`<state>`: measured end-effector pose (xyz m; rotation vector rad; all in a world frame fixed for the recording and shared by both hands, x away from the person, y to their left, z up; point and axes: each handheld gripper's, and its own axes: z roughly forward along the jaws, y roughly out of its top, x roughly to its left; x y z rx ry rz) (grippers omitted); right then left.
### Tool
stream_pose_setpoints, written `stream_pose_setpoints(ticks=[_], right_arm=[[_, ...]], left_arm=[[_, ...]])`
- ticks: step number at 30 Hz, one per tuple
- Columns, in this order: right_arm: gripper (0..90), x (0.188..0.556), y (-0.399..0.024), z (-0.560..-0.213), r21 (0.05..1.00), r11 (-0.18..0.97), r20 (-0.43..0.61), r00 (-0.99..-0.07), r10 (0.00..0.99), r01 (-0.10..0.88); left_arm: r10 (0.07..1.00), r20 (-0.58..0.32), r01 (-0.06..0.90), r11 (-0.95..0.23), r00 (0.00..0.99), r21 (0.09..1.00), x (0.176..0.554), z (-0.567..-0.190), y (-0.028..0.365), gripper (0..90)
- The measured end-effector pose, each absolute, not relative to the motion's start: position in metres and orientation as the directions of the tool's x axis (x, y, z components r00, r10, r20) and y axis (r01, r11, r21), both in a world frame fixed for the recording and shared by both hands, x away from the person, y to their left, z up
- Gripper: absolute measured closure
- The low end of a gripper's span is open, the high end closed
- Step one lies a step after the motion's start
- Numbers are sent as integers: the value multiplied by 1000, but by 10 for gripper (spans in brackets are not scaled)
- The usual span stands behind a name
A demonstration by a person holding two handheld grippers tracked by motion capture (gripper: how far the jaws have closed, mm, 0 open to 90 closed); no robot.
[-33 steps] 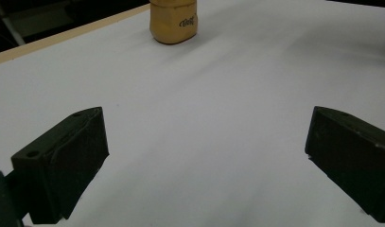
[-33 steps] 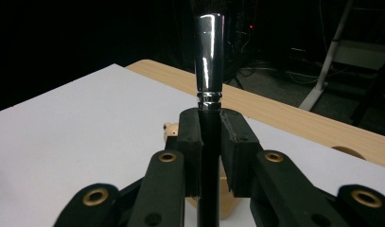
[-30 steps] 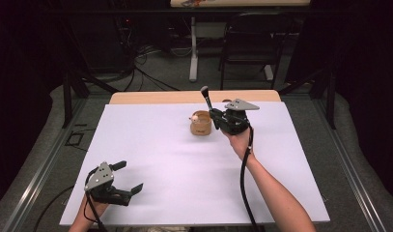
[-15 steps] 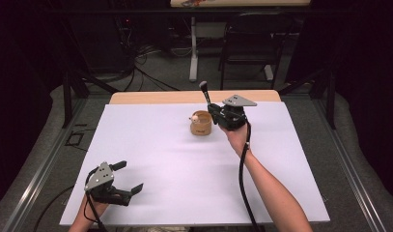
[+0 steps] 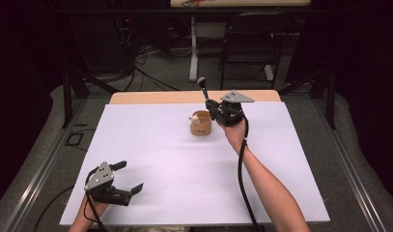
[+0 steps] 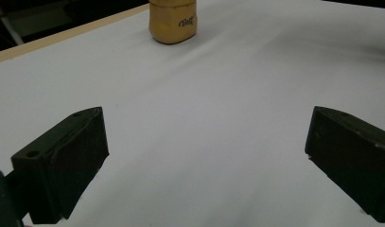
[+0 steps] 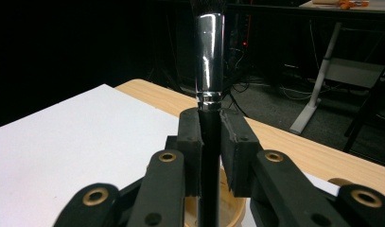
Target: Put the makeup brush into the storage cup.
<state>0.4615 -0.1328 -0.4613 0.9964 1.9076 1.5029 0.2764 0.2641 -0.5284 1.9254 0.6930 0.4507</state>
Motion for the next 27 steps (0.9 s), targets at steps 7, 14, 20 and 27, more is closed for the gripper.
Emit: stream_pose_setpoints(ticks=[7,14,20,27], right_arm=[[789,467,-131,-466,966,109,53,-596,802,233],[789,472,-132,-470,965,113,47,-585,810,235],[790,476,-131,-473,965,109,53,-583,811,240],[789,481,-126,-472,968,101,56,-588,807,230]], left_arm=[[640,11,269,-339,768,902,277,-529,264,2],[640,12,268,-340,768,902,277,-528,265,2],[640,14,268,-341,768,901,277,-528,265,2],[643,13,267,-337,766,903,276,-528,265,2]])
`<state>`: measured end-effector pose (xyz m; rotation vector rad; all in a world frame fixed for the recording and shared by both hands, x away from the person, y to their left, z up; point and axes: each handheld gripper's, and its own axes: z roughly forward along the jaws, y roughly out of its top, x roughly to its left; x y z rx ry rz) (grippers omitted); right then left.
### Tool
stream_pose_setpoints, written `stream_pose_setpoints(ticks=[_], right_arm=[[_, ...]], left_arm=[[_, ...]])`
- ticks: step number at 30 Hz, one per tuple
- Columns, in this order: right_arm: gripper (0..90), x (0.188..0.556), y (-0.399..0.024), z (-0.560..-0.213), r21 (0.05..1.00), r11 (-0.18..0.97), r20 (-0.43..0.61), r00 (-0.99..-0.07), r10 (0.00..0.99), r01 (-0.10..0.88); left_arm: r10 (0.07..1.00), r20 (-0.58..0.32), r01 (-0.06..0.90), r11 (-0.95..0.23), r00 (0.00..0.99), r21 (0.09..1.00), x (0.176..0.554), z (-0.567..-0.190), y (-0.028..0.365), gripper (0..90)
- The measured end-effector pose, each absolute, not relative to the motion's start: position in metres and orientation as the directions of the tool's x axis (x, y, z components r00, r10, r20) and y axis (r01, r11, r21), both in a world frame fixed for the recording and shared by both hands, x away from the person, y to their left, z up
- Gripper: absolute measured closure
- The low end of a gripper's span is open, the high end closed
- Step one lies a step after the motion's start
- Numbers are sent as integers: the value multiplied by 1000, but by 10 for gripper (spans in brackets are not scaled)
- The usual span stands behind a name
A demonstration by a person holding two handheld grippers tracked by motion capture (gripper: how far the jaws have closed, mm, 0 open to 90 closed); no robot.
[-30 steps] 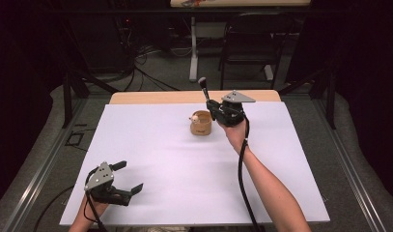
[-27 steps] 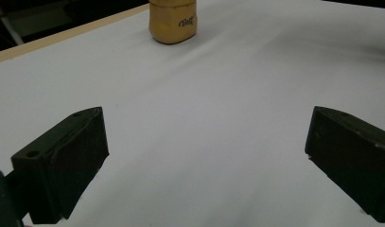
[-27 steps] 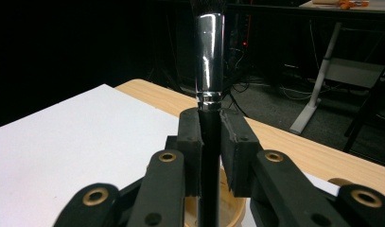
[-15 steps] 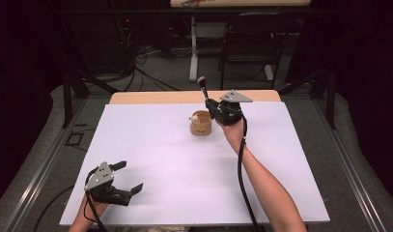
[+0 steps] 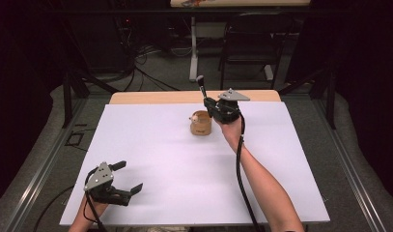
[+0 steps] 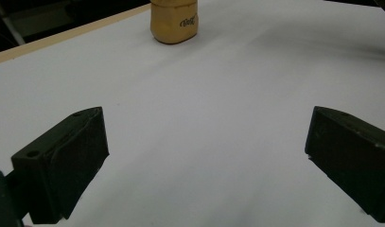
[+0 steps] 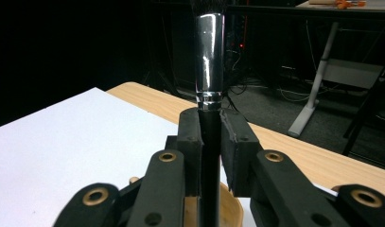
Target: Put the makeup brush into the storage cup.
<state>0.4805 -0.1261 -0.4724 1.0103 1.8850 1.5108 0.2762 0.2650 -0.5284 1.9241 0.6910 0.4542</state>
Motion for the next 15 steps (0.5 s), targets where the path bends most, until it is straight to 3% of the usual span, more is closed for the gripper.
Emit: stream_pose_setpoints(ticks=[15], right_arm=[[790,490,-114,-475,966,107,57,-599,799,235]], left_arm=[[643,14,268,-339,766,902,276,-528,265,2]])
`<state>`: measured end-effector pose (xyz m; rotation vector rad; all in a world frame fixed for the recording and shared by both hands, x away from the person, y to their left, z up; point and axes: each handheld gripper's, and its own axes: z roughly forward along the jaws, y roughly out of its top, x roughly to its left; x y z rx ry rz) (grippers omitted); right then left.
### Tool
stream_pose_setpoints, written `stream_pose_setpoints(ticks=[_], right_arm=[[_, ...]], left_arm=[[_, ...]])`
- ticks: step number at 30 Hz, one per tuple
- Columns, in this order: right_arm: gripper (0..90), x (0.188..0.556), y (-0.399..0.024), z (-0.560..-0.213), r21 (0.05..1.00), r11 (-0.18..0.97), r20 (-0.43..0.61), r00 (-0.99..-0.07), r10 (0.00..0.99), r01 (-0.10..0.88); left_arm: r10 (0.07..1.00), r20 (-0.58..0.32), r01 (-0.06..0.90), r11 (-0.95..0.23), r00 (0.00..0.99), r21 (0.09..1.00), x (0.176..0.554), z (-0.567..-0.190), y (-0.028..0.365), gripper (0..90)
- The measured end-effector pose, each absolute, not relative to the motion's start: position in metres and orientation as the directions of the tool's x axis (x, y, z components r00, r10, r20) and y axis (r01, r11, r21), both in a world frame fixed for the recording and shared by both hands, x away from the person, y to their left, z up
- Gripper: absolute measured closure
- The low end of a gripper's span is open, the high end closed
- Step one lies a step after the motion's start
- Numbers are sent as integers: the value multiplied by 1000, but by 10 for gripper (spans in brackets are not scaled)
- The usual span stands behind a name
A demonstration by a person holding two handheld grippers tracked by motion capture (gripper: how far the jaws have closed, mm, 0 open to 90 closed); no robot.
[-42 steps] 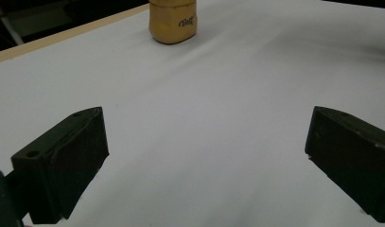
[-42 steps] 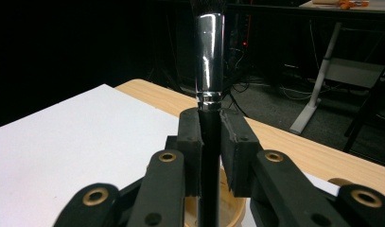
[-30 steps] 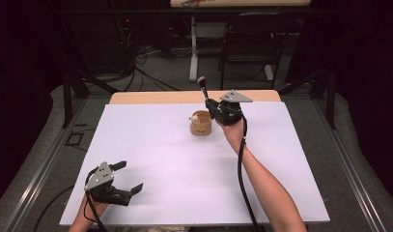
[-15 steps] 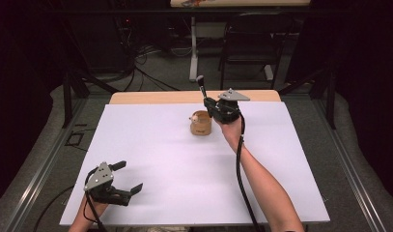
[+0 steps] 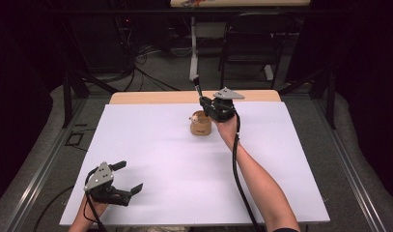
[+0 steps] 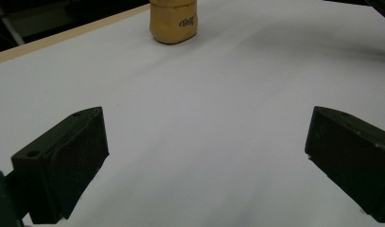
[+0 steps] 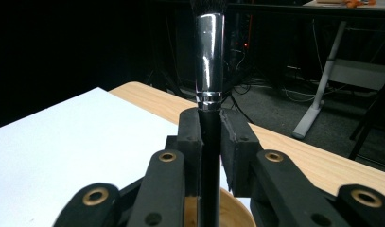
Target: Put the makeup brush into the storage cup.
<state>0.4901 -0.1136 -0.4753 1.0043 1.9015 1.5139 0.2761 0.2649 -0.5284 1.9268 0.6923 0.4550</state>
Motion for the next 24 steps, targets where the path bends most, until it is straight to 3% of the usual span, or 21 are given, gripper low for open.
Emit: stream_pose_setpoints(ticks=[24], right_arm=[[789,501,-105,-491,958,117,77,-625,777,263]], left_arm=[[639,12,266,-337,769,903,276,-529,265,2]])
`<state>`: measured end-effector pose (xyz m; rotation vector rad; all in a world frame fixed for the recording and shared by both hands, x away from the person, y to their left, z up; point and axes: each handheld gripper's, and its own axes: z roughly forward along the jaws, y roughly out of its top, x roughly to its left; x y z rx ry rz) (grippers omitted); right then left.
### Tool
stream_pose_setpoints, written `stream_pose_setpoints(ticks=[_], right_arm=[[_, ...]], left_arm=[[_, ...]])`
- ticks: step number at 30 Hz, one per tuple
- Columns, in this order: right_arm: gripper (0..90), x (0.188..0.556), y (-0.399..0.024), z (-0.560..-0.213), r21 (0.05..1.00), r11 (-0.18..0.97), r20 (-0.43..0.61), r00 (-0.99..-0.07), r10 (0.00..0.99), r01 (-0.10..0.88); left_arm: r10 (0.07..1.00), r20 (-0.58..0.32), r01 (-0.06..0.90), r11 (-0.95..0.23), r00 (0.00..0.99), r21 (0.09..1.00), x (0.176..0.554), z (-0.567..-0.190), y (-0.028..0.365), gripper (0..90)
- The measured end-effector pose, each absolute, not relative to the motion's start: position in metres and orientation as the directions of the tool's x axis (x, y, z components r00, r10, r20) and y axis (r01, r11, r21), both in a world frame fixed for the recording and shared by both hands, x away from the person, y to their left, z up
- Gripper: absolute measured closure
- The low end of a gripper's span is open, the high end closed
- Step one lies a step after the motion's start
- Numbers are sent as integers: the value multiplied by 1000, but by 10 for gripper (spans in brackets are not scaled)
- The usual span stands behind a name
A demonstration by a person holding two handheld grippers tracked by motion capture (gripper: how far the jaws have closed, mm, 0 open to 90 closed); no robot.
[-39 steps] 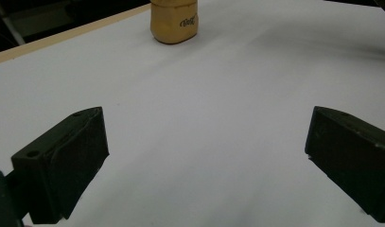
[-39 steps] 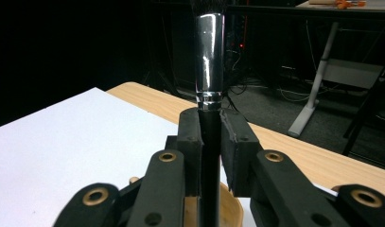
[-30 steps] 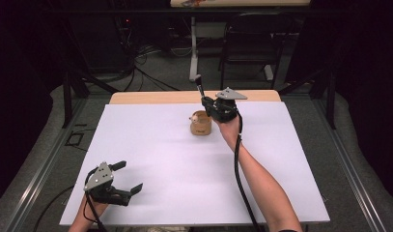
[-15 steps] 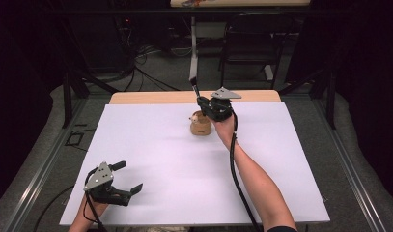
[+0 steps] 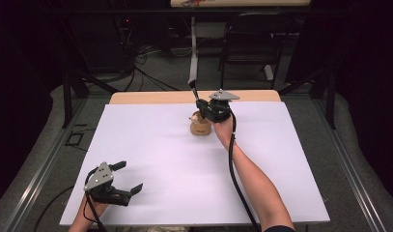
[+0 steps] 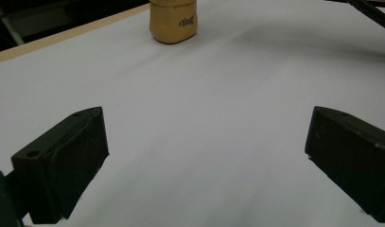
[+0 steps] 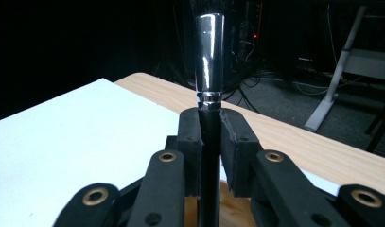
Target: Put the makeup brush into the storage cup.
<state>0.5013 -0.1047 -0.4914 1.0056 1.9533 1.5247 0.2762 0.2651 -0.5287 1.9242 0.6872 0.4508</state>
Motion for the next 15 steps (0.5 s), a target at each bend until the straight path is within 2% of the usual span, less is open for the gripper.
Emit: stream_pose_setpoints(ticks=[15], right_arm=[[786,500,-109,-503,944,124,101,-627,773,306]], left_arm=[[638,15,266,-341,770,901,276,-529,265,2]])
